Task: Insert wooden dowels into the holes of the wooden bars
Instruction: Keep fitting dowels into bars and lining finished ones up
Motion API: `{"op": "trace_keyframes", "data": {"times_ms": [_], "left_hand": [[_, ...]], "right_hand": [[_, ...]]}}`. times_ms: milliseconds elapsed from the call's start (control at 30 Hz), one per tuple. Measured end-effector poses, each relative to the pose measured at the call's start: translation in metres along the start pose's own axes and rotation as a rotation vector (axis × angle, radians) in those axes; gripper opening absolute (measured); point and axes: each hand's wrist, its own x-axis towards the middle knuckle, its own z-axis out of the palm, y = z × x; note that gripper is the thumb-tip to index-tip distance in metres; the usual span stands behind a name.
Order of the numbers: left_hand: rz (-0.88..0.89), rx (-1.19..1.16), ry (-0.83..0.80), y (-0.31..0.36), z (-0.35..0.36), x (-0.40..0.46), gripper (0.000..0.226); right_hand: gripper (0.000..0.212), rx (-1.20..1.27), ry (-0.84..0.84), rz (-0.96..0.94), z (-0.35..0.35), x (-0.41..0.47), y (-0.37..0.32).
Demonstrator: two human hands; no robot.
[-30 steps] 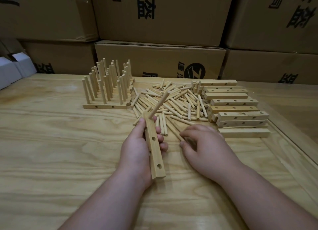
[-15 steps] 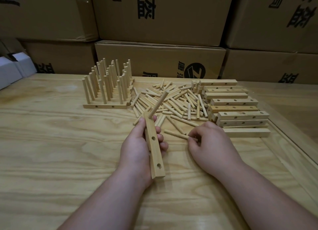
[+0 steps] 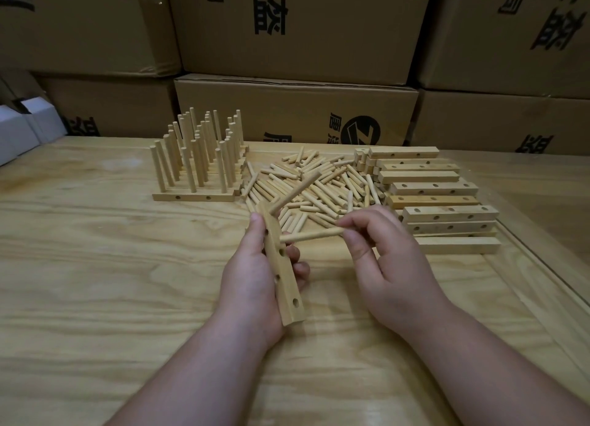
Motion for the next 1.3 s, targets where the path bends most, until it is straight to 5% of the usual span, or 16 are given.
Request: {"op": "trace_keyframes", "data": {"times_ms": [233, 800, 1067, 1300], "left_hand": [[-0.005, -0.005, 0.007, 0.0008, 0.0025, -0.0028, 0.057], [-0.007, 0.007, 0.056, 0.0011, 0.0002, -0.0015, 0.037], [0.008, 0.038, 0.045, -0.0005, -0.0019, 0.0004, 0.051], [0.044, 0.068, 0.034, -0.0003, -0.0012, 0.0000, 0.033]], "right_hand": [[0.019, 0.034, -0.025, -0.003, 0.0002, -0.0003, 0.0015], [0.018, 0.048, -0.022, -0.089, -0.0017, 0.0001, 0.0002], [0.016, 0.071, 0.019, -0.098, -0.0015, -0.0015, -0.0036], [0.013, 0.088, -0.023, -0.030, -0.0060, -0.0011, -0.0047]]}}
